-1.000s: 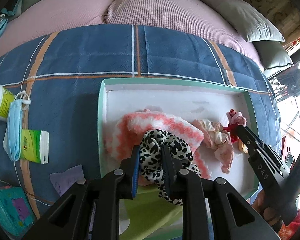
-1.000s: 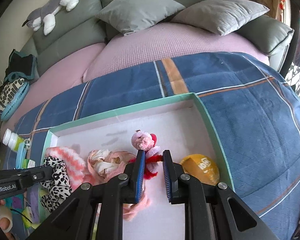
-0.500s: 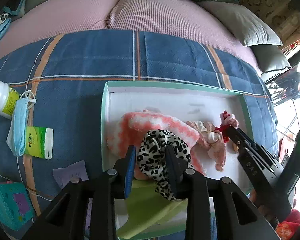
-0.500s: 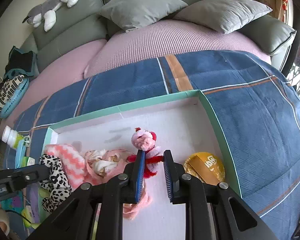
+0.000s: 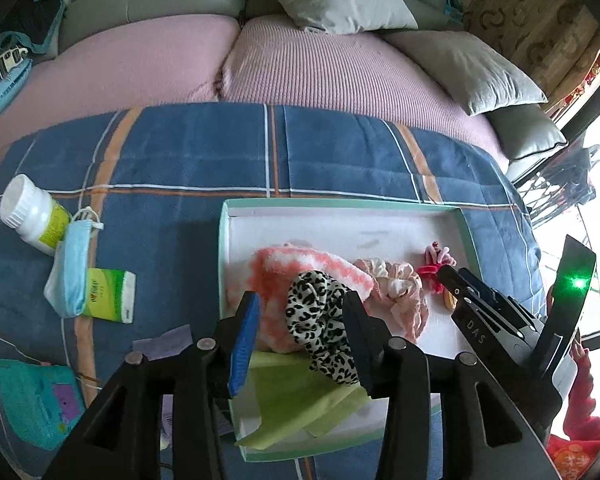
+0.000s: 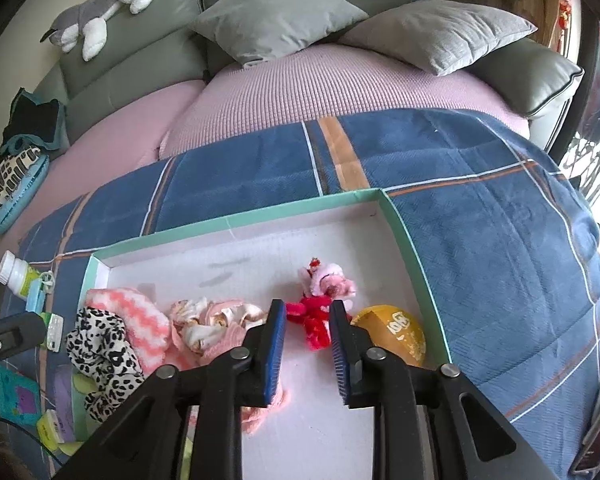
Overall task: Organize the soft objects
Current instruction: 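Lower the scrunchie into the tray and open the left gripper while the right releases the toy, then withdraw both open grippers from the tray back toward the pile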
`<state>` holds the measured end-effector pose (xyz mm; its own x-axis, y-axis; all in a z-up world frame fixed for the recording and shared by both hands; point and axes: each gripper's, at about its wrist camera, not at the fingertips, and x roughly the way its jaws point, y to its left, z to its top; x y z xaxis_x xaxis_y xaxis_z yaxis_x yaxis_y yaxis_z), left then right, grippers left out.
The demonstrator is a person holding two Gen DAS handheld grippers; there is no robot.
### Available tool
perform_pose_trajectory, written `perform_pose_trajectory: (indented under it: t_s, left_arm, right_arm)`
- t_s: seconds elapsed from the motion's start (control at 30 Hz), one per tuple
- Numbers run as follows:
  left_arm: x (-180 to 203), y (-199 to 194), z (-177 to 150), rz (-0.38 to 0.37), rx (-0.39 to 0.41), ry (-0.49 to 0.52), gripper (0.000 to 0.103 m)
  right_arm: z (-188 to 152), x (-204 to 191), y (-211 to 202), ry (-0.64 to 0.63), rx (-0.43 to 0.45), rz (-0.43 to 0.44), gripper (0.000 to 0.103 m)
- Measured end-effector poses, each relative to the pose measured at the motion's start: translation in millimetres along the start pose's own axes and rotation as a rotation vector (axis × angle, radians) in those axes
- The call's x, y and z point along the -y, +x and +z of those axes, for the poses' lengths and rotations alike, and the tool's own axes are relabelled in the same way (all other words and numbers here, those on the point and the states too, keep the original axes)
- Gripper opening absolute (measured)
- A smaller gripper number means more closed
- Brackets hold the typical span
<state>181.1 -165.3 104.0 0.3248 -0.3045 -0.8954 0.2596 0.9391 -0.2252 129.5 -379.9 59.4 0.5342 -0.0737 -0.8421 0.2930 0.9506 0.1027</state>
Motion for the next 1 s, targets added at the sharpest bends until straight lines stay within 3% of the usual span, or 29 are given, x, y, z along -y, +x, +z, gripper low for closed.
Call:
perform_pose_trajectory:
  t_s: [0.03, 0.13, 0.17, 0.23, 0.3, 0.37, 0.47, 0.9, 1.0]
  left_arm:
    - [-1.6, -1.6, -0.2, 0.004, 0.004, -0.003, 0.044]
    - [-7.8, -4.2, -2.3, 0.028, 0.015, -0.013, 0.047]
    - [-10.1, -4.8, -2.4, 0.036, 0.018, -0.016, 0.056]
    - [-15.0, -6.7, -3.3, 0.055, 0.029, -0.024, 0.062]
    - [-21.5, -7.7, -3.4, 0.072, 0.037, -0.034, 0.062]
    - [-28.0, -8.3, -3.6, 0.098, 0.05, -0.042, 0.064]
    - [-36.2, -5.7, -5.0, 0.139, 0.054, -0.045, 0.077]
    - [-71.6, 3.8, -16.0, 0.189, 0.018, -0.106, 0.078]
    - [-77.1, 0.9, -16.2, 0.214, 0.03, -0.103, 0.083]
  right_arm:
    - [0.2, -0.2, -0.8, -0.001, 0.002, -0.001, 0.041]
    - [0.5, -1.5, -0.8, -0.008, 0.0, -0.001, 0.042]
    - [0.6, -2.1, -0.9, -0.01, -0.001, -0.001, 0.042]
    - [1.0, -3.8, -1.4, -0.017, -0.001, -0.004, 0.042]
    - [1.7, -5.0, -2.0, -0.021, 0.0, -0.009, 0.05]
    - [1.6, -7.0, -3.9, -0.026, 0.005, -0.013, 0.066]
    - [2.3, -10.0, -5.0, -0.042, 0.008, -0.013, 0.069]
    - [2.0, -28.9, -14.6, -0.109, 0.003, -0.019, 0.091]
    - [2.5, -33.8, -18.5, -0.12, 0.013, -0.008, 0.102]
